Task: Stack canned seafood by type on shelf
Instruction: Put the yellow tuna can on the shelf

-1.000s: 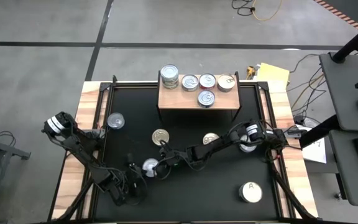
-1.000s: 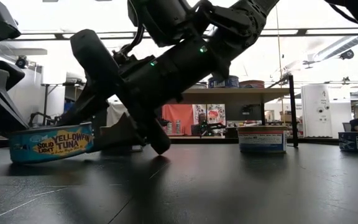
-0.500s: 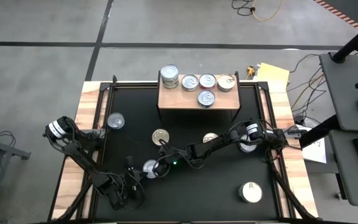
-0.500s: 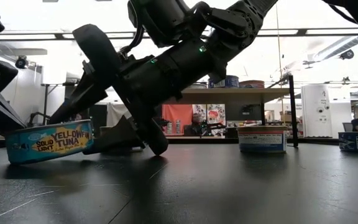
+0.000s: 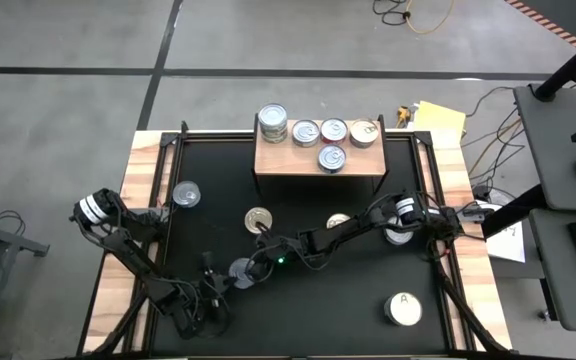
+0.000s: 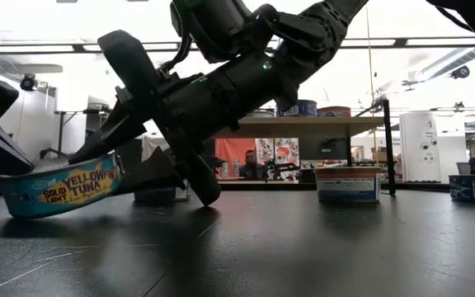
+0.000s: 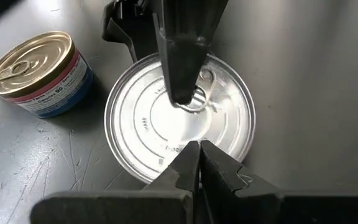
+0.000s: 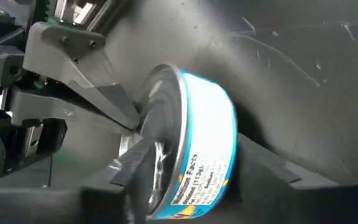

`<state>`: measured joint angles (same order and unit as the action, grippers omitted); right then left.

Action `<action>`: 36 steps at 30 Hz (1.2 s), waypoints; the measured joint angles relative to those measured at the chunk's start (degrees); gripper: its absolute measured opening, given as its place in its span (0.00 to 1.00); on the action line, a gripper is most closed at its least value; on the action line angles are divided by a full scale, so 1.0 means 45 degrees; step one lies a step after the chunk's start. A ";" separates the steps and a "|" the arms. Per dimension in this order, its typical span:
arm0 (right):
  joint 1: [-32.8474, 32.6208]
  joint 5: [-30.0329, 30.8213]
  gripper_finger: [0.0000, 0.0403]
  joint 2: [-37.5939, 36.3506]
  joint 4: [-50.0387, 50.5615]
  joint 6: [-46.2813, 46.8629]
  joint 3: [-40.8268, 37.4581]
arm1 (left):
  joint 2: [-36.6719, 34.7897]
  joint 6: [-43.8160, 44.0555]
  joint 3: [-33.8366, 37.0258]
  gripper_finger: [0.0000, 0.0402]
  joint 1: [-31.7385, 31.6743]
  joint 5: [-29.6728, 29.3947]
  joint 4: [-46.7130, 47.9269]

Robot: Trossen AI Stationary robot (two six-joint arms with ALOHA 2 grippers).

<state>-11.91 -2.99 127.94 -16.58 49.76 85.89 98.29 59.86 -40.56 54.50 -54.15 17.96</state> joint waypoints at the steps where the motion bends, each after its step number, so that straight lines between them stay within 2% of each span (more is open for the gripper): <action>1: 0.0013 -0.0004 0.42 0.0000 -0.0084 -0.0005 0.0000 | -0.0061 0.0107 -0.0002 0.00 0.0000 -0.0048 0.0004; 4: 0.0017 0.0034 0.33 -0.0049 -0.0214 -0.0317 0.0039 | -0.0380 0.0082 -0.0142 0.02 -0.0001 -0.0052 0.0069; 11: 0.0013 -0.0680 0.33 -0.0412 0.0524 -0.1044 0.0041 | -0.1917 -0.0543 -0.0369 0.17 -0.0053 -0.0526 0.0871; 15: 0.0008 -0.0670 0.33 -0.0690 0.1019 -0.1667 0.0019 | -0.2862 -0.1122 -0.0359 0.27 -0.0053 -0.1556 0.1010; 18: 0.0003 -0.0549 0.33 -0.0962 0.1645 -0.2173 0.0010 | -0.3652 -0.1680 -0.0364 0.34 -0.0049 -0.2156 0.1031; 24: -0.0070 0.0165 0.33 -0.1796 0.3572 -0.3069 -0.0044 | -0.5318 -0.2435 -0.0364 0.44 -0.0151 -0.2543 0.1014; 32: -0.0153 0.0939 0.33 -0.3413 0.4049 -0.3696 -0.1237 | -0.6398 -0.4013 -0.0314 0.45 -0.0151 -0.2361 0.0857; 36: -0.0198 0.1985 0.33 -0.4648 0.3788 -0.3635 -0.2652 | -0.6429 -0.5623 0.0020 0.43 -0.0260 -0.0641 -0.0505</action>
<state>-12.81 5.94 107.02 0.47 33.40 73.95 69.36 34.55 -40.47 53.33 -57.03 15.69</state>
